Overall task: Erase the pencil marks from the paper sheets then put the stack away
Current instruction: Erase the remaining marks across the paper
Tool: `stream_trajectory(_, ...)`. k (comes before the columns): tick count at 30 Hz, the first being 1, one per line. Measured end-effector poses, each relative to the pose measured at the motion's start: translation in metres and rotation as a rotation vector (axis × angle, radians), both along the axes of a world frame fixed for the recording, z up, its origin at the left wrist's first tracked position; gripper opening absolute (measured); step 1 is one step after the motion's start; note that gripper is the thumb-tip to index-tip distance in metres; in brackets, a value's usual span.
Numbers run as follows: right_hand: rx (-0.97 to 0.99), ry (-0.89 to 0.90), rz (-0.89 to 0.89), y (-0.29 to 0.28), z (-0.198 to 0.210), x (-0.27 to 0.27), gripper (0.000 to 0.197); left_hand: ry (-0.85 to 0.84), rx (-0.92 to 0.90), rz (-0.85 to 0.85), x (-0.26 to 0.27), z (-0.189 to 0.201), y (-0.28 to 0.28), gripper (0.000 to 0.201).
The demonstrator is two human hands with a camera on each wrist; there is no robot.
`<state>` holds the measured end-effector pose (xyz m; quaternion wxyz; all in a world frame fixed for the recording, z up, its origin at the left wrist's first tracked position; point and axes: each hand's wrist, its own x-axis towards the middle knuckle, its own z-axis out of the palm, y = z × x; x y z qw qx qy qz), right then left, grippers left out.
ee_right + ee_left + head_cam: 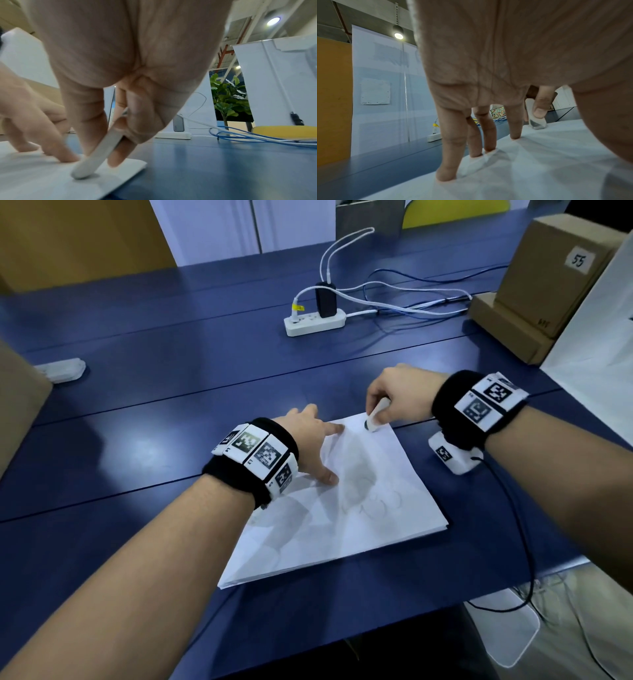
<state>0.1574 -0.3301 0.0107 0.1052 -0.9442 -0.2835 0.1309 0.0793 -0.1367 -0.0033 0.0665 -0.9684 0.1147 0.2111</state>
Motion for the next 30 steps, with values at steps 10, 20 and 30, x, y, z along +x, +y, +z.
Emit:
stream_trajectory(10,0.009,-0.023,-0.012,0.000,0.002,0.000,0.014,0.007,0.005,-0.002,0.000,0.001,-0.001,0.101)
stream_trajectory(20,-0.027,0.017,0.043,-0.002,0.001,-0.002,0.017,0.010,0.009,-0.002,-0.001,0.001,0.000,0.103)
stream_trajectory(30,-0.053,0.098,0.082,-0.004,0.004,-0.012,0.019,0.015,0.009,-0.009,0.000,0.000,0.000,0.103)
